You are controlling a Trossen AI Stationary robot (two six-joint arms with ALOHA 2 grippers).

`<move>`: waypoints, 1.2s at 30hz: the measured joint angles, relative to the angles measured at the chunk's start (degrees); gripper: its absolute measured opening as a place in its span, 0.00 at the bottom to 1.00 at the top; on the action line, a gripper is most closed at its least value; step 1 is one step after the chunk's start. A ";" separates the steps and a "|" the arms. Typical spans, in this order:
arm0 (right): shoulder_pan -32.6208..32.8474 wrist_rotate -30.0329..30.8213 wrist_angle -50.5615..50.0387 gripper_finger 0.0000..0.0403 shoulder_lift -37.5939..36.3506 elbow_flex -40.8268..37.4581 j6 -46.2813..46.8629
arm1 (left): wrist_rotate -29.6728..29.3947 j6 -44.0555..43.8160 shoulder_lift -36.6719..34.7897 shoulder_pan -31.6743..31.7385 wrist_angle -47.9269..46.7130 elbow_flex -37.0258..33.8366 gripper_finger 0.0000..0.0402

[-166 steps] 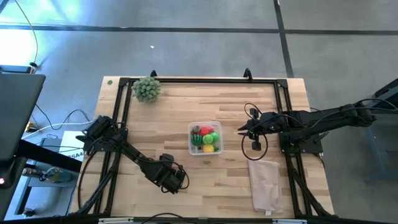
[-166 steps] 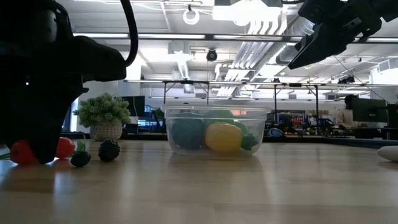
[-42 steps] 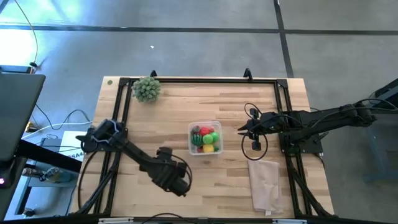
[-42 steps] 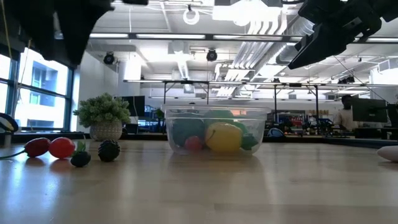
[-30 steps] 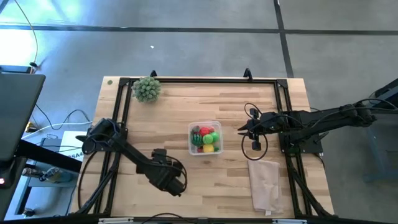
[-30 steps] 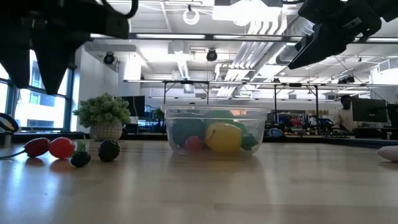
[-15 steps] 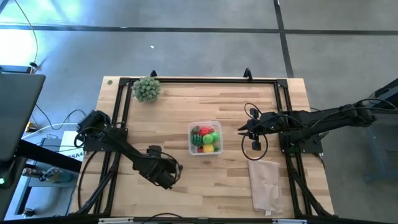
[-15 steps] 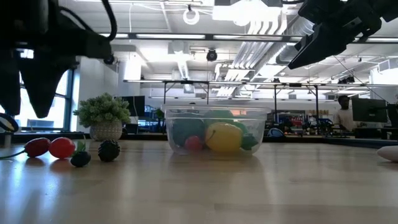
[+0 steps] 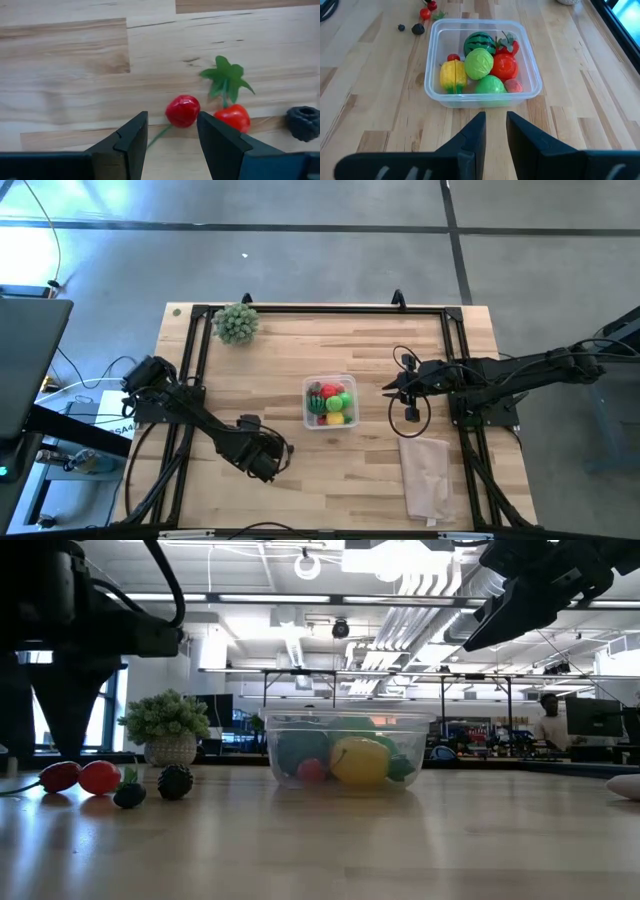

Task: Pick and placing Produce into tupperware
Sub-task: Put the left red cherry into the transparent bin

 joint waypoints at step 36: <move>0.02 -0.01 0.03 0.17 0.00 0.00 0.00 | -2.15 4.12 1.60 0.00 7.21 -4.84 0.58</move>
